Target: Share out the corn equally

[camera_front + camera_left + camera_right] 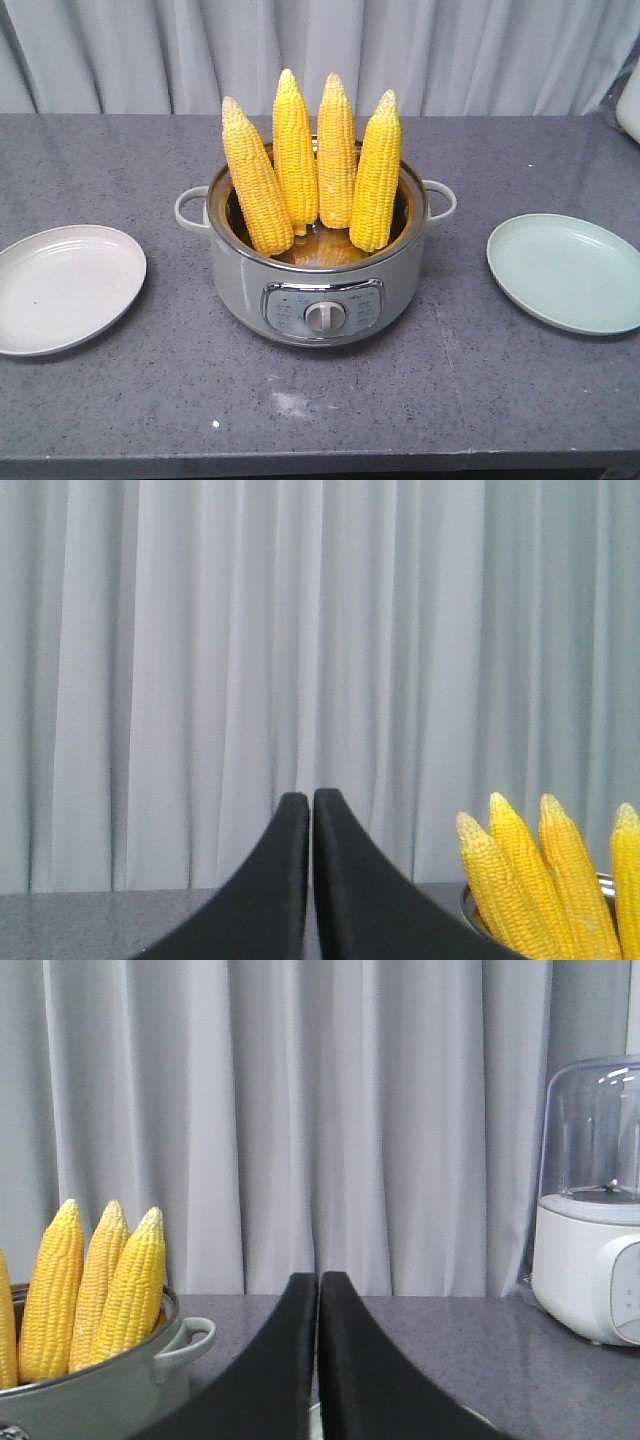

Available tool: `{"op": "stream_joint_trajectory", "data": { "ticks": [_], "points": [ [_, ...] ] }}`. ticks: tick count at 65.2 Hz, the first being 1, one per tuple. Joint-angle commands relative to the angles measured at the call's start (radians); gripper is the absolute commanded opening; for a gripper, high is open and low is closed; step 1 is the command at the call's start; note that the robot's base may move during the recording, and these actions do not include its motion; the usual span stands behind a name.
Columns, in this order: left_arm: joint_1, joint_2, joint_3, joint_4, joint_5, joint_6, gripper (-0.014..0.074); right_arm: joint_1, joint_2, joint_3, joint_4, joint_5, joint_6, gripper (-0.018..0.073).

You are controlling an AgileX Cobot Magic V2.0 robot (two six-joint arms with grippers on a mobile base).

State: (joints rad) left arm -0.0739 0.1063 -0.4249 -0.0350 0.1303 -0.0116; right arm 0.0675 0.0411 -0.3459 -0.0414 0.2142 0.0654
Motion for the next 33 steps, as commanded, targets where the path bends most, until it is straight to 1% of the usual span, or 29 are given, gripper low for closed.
{"op": "stream_joint_trajectory", "data": {
  "ticks": [1, 11, 16, 20, 29, 33],
  "points": [
    [-0.006, 0.116, -0.147, -0.007, 0.067, 0.017, -0.0006, -0.001, 0.092, -0.132, -0.027, 0.03, -0.008, -0.0002],
    [-0.006, 0.283, -0.337, -0.007, 0.219, 0.017, -0.0006, -0.001, 0.276, -0.316, -0.025, 0.149, -0.008, -0.0002],
    [-0.006, 0.355, -0.406, -0.007, 0.285, 0.012, -0.0006, -0.001, 0.379, -0.391, -0.026, 0.217, -0.011, -0.0002],
    [-0.006, 0.418, -0.457, -0.007, 0.337, 0.012, -0.0006, -0.001, 0.455, -0.449, -0.026, 0.267, -0.037, -0.0002],
    [-0.006, 0.52, -0.514, -0.008, 0.379, 0.012, -0.0006, -0.001, 0.591, -0.501, -0.023, 0.342, -0.114, -0.0002],
    [-0.006, 0.547, -0.515, -0.008, 0.386, 0.012, -0.0006, -0.001, 0.636, -0.501, -0.022, 0.359, -0.114, -0.0002]
  ]
}}
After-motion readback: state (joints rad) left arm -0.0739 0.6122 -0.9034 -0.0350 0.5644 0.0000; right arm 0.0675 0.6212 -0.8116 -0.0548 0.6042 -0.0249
